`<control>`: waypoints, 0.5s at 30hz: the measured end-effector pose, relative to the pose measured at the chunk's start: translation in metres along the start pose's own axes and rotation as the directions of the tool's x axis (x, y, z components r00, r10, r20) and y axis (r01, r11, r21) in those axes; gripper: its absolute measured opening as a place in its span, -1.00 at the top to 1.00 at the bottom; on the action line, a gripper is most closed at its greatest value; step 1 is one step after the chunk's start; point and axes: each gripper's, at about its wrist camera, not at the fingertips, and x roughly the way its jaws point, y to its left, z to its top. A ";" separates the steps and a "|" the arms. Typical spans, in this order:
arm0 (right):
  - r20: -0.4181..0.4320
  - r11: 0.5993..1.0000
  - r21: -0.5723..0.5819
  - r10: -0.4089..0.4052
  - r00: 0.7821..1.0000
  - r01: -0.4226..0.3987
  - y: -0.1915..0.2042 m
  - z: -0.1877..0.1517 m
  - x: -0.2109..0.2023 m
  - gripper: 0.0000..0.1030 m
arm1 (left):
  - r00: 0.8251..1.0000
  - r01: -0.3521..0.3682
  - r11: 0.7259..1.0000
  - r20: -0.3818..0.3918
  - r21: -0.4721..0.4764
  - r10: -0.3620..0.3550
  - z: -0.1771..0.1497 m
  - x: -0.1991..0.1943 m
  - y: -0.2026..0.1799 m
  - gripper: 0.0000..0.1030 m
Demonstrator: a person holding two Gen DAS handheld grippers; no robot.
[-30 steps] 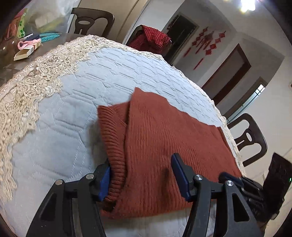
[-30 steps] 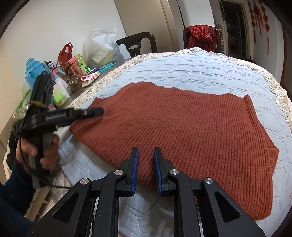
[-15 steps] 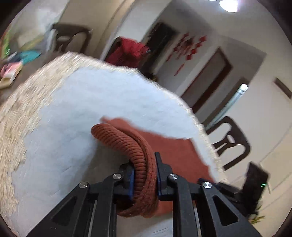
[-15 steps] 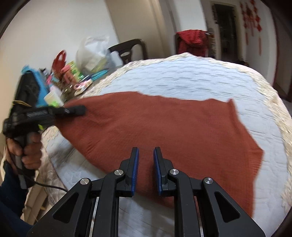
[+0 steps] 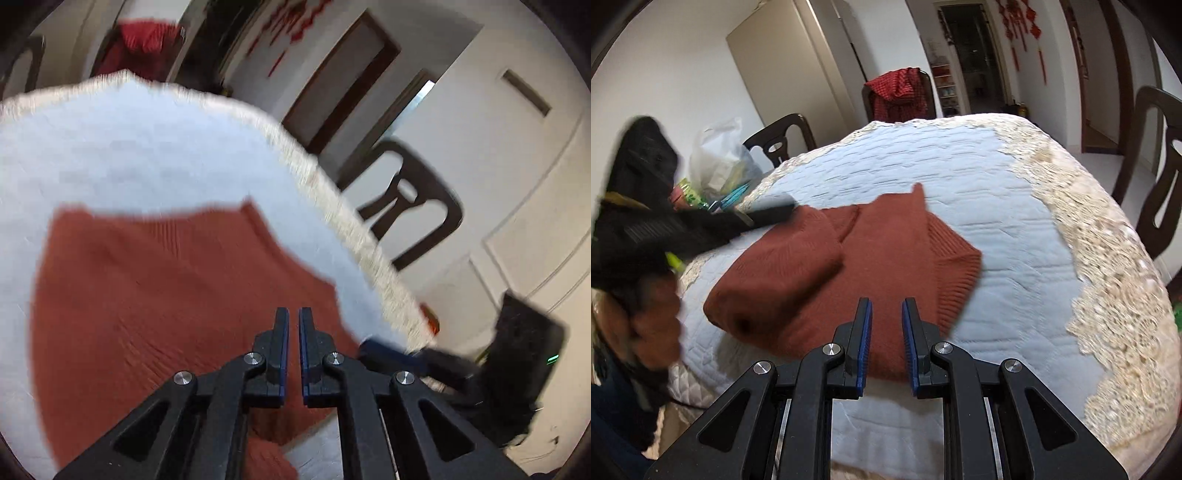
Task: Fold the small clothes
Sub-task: 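Grasp the sweater side edge with the left tool and fold it over, then grasp the other sweater side edge with the right tool and fold it inward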
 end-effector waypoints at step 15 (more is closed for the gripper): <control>-0.100 0.907 0.188 0.399 0.912 -0.376 0.022 0.009 0.047 0.09 | 0.948 -0.208 0.972 0.223 -0.113 0.228 -0.023 -0.108 0.072 0.61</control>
